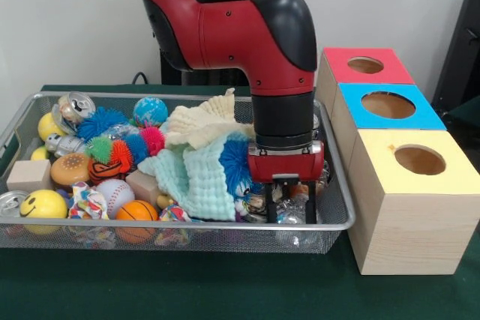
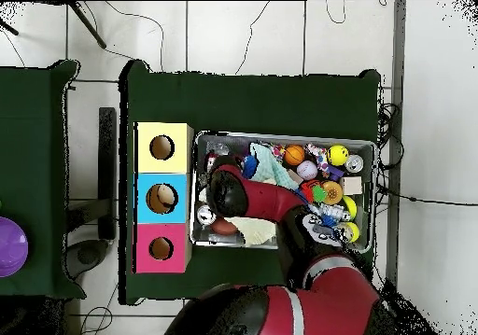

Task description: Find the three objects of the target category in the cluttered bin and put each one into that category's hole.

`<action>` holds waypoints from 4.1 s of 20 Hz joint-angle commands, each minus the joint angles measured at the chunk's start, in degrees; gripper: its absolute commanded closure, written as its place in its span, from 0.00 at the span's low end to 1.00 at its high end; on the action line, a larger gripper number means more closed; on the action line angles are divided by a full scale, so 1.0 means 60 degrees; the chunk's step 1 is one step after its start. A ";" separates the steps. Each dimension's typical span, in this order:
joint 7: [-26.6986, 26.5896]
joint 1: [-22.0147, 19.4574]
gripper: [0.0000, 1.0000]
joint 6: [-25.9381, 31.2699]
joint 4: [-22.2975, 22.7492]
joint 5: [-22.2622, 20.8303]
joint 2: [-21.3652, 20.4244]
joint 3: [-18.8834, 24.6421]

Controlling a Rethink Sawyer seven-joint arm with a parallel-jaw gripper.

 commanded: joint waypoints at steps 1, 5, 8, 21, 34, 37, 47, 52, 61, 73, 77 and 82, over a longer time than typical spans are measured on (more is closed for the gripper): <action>0.1140 -0.0587 0.00 0.1500 0.0158 0.0158 0.0143 0.0212; 0.1126 -0.0707 0.00 0.1455 0.0247 0.0034 0.0163 0.0341; 0.1141 -0.0693 0.00 0.1484 0.0122 0.0066 0.0206 0.0345; 0.1319 -0.0018 0.00 0.0586 -0.1129 0.0219 0.1580 -0.0006; 0.0844 -0.0743 0.00 0.0247 -0.1700 -0.0507 0.2423 0.0804; 0.0967 -0.0743 0.00 0.0265 -0.1563 -0.0512 0.2324 0.0854; 0.1937 0.0256 0.00 0.0024 -0.1447 0.0563 0.2146 0.0615; 0.1872 0.0164 0.00 -0.0133 -0.1579 0.0556 0.2313 0.0928; 0.2428 0.0279 0.00 0.0276 -0.1133 0.1248 0.1779 0.1400; 0.2309 0.0481 0.00 0.2196 0.0000 0.2204 0.0079 0.1027; 0.1855 0.0587 0.00 0.3728 -0.0359 0.2586 -0.0355 0.0674; 0.1732 0.0838 0.00 0.4717 -0.0806 0.2810 -0.0570 0.0298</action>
